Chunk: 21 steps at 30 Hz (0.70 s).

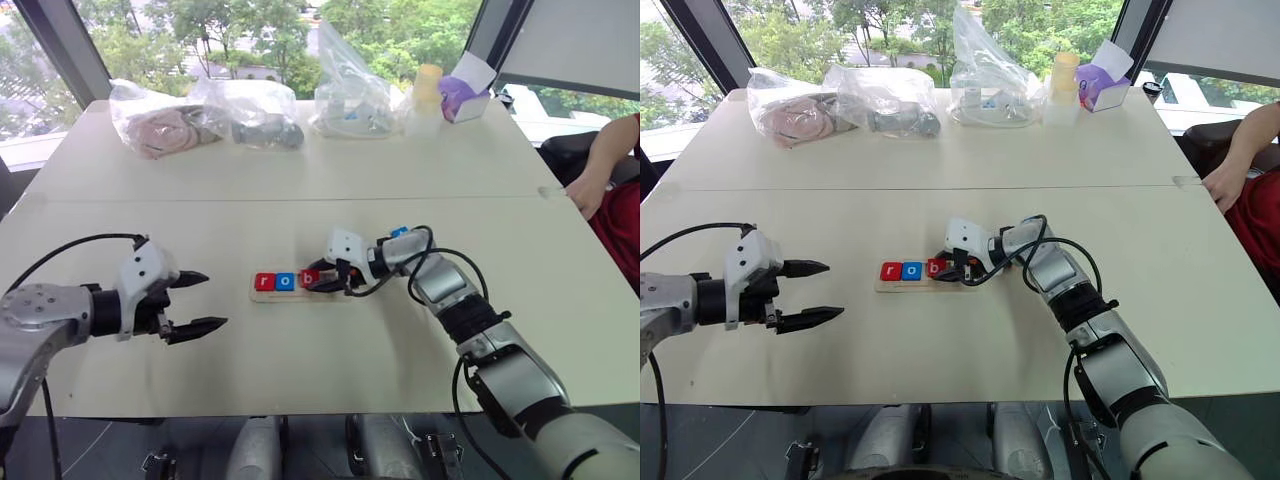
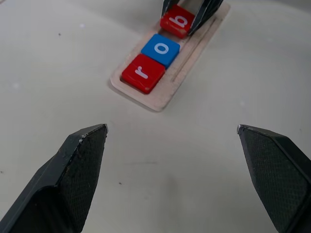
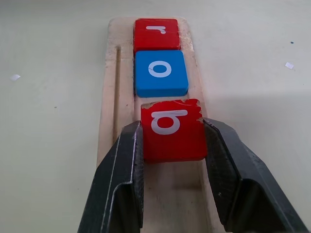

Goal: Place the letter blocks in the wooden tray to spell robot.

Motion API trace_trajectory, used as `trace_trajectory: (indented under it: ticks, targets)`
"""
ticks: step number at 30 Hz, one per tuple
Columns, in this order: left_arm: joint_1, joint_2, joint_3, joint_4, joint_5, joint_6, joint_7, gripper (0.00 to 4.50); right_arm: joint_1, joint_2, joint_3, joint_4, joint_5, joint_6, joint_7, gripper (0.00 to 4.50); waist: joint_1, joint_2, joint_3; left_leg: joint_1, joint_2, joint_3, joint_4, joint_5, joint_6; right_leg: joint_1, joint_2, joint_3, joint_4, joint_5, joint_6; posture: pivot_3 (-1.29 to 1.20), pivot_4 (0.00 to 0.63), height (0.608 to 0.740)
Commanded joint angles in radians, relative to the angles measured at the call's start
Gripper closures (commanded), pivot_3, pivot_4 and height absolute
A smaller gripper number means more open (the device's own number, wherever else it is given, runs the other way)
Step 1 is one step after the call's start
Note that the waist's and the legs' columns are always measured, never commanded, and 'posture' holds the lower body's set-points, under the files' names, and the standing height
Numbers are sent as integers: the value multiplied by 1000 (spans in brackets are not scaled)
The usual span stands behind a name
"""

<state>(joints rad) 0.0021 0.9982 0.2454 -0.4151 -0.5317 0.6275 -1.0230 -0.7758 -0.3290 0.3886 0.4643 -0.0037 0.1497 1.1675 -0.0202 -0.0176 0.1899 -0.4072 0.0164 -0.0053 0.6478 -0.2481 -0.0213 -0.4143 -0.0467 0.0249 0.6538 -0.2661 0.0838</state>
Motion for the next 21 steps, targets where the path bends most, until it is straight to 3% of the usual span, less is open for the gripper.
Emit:
trace_trajectory:
  ticks: [1, 21]
  targets:
    - [-12, -5, -3, -16, 0, -7, 8, 0, -20, 11, 18, -3, -12, -19, 22, 3339, 0, 0, 0, 0, 0, 0, 0, 0, 0, 0, 0, 0, 0, 0, 0, 0, 150, 740]
    - [-19, -26, -46, 9, 50, -43, 30, 0, -30, 73, 25, -37, -16, 38, 20, 3339, -1, 0, 0, 0, 0, 0, 0, 0, 0, 0, 0, 0, 0, 0, 0, 0, 150, 740]
